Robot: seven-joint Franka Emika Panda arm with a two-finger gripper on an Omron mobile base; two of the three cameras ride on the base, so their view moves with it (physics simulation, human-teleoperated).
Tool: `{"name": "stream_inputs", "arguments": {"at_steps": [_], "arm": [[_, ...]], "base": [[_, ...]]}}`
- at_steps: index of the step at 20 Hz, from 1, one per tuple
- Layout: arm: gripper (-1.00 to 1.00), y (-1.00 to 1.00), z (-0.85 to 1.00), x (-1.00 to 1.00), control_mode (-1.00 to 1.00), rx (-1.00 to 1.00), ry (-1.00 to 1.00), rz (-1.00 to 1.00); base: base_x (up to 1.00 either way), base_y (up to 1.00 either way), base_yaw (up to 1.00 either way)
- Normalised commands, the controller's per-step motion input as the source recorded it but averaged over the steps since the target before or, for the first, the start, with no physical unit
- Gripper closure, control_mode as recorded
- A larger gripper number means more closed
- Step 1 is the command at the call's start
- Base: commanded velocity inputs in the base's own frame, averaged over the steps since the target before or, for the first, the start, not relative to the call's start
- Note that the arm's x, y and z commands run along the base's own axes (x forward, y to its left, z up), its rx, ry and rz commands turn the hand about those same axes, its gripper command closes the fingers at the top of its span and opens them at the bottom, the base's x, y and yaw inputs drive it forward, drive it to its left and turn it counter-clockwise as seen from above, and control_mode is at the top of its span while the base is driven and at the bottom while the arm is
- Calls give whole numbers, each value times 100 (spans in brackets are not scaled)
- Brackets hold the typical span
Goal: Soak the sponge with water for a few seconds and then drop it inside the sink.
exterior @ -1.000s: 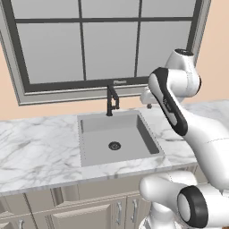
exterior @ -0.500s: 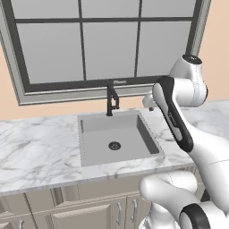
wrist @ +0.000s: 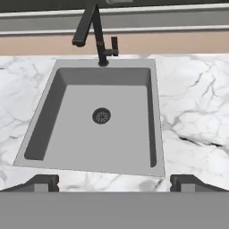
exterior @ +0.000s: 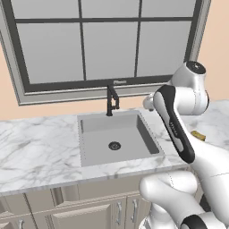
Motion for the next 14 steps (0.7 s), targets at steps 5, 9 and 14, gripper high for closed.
{"name": "stream_inputs", "arguments": {"at_steps": [5,9,14], "arm": [[-100,0,0,0,-100,0,-2,0],[-100,0,0,7,-100,0,-1,0],[-100,0,-3,10,-100,0,0,0]], "base": [[0,0,0],[0,0,0],[0,0,0]]}}
